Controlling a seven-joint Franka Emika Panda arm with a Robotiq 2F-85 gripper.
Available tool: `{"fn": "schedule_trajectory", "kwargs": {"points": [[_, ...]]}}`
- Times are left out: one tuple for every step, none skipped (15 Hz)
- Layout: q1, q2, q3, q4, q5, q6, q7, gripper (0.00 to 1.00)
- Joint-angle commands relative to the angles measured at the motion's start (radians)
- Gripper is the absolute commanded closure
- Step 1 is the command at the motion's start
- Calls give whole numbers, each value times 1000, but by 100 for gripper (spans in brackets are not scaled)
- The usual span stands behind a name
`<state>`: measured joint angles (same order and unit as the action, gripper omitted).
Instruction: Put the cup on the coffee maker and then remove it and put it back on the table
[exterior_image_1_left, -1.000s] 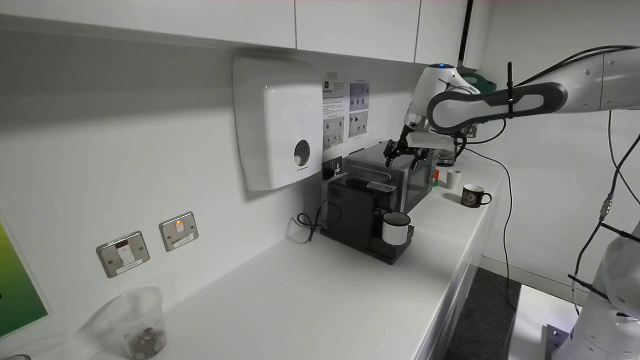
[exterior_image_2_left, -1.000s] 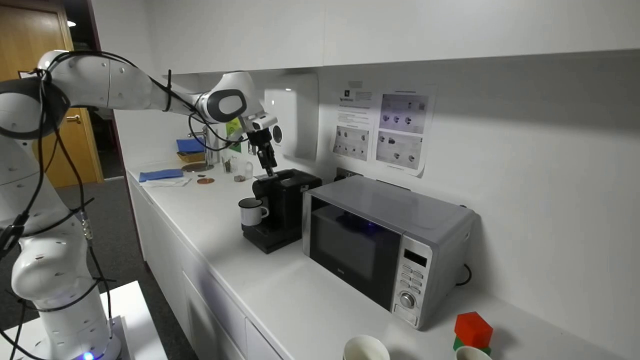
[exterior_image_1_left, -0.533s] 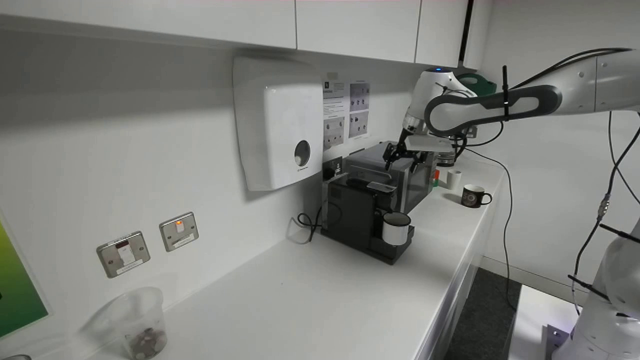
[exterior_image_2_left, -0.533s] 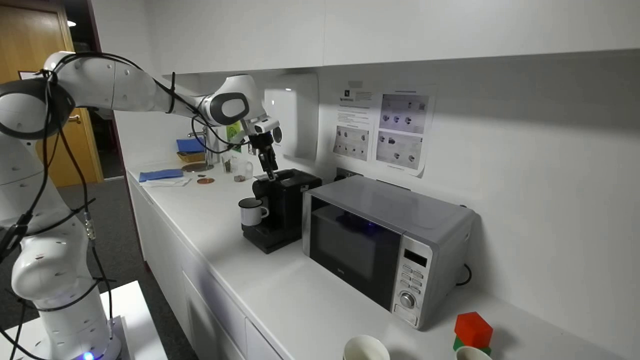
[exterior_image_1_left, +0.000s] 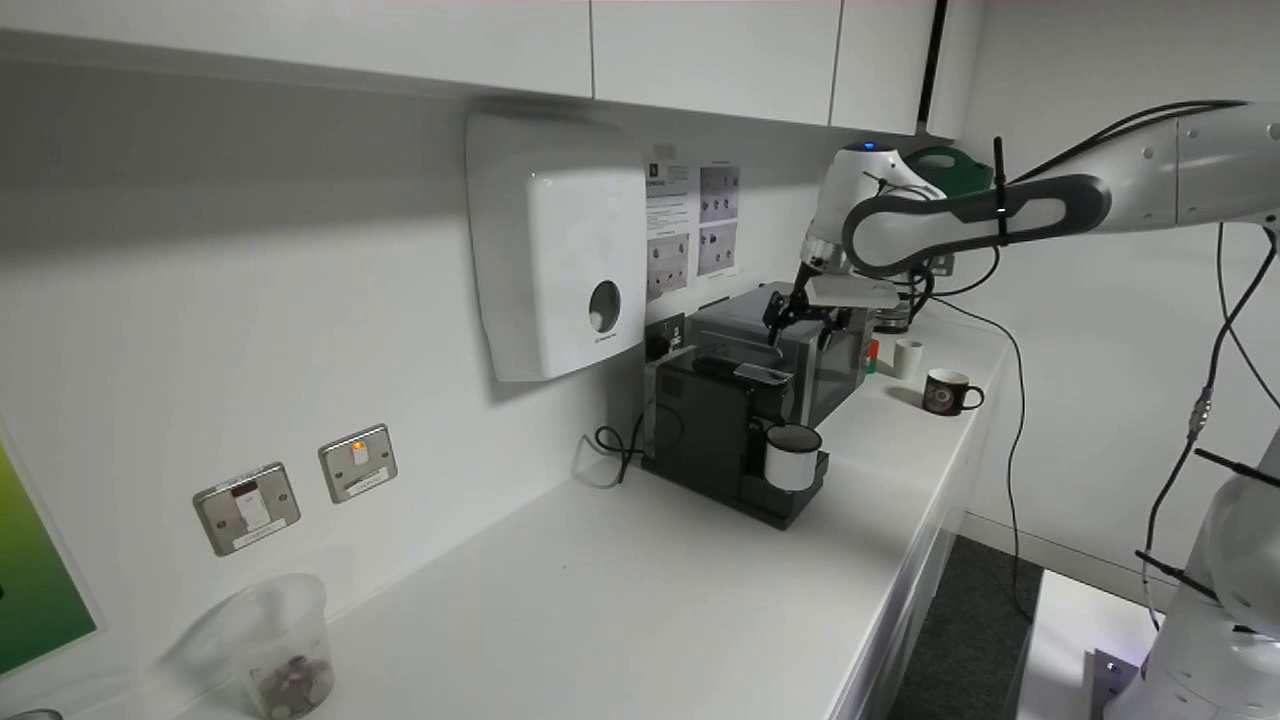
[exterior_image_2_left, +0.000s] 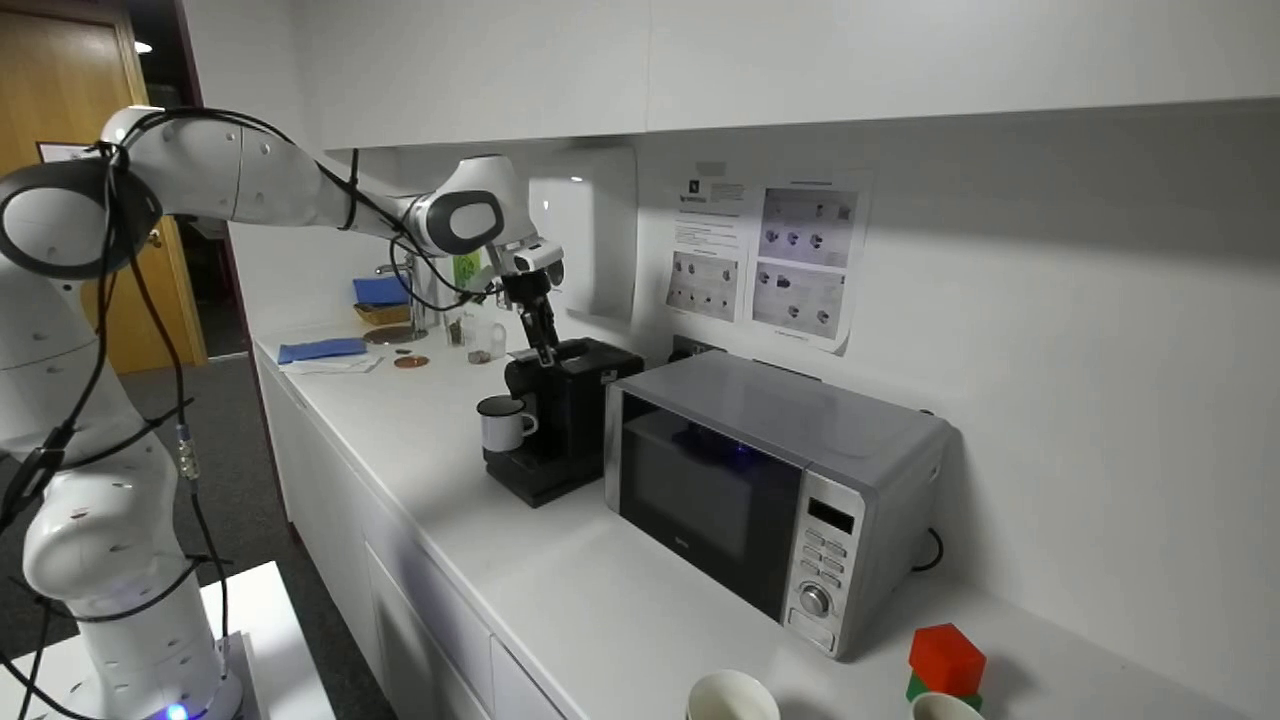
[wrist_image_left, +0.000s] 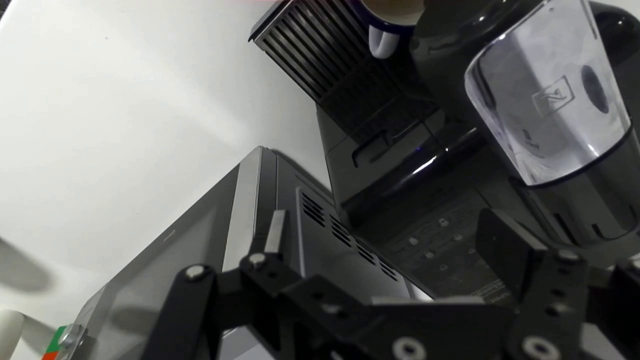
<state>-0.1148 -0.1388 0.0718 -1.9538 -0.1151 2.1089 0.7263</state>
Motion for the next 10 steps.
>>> {"fn": "schedule_trajectory", "kwargs": {"points": [[22, 4, -22, 4, -3, -3, 2, 0], [22, 6, -22, 6, -3, -3, 2, 0], [22, 8, -23, 6, -3, -3, 2, 0], [22, 8, -23, 7, -3, -3, 2, 0], [22, 9, -23, 8, -3, -3, 2, 0], [22, 10, -23, 9, -3, -3, 2, 0], [23, 11, -23, 11, -3, -3, 2, 0], [23, 12, -23, 11, -3, -3, 2, 0], [23, 12, -23, 12, -3, -3, 2, 0], [23, 12, -23, 12, -3, -3, 2, 0]]}}
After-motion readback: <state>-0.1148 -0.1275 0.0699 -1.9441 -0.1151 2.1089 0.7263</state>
